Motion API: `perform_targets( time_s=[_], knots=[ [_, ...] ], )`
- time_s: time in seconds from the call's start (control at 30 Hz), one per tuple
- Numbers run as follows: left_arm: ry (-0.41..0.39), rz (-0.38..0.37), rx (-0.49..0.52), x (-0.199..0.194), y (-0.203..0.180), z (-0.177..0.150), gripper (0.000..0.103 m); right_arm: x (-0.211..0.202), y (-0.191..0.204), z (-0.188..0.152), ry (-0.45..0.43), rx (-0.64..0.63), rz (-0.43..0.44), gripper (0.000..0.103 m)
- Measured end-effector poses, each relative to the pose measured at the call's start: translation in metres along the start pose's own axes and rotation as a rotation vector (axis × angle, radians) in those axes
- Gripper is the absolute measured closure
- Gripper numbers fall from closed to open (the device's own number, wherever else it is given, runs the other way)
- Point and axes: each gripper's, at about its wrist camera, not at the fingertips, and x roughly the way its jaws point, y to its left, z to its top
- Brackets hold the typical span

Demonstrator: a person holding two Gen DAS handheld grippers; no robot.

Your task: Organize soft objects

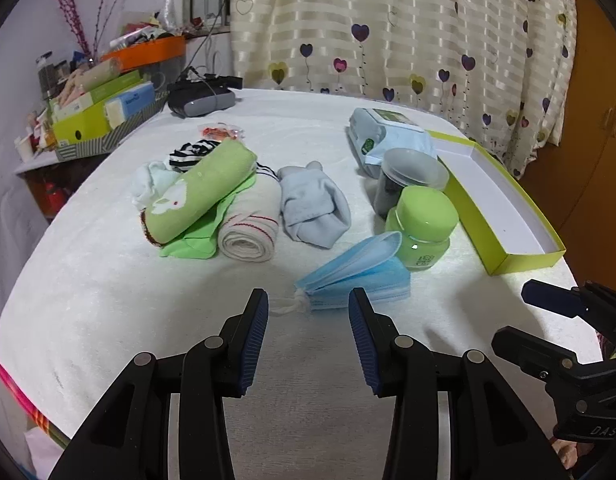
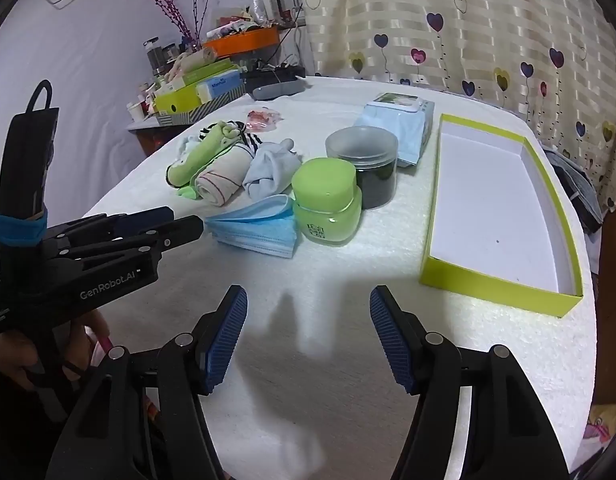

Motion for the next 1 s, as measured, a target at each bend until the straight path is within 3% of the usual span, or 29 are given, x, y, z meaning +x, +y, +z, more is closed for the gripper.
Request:
perform_targets(
  time_s=[1.0],
  knots=[
    [0.007, -0.027, -0.024, 0.0049, 0.0035, 0.0017, 0.063, 0.0033, 0.0013, 0.0018, 0.007, 0.000, 0.011, 0.038]
  ],
)
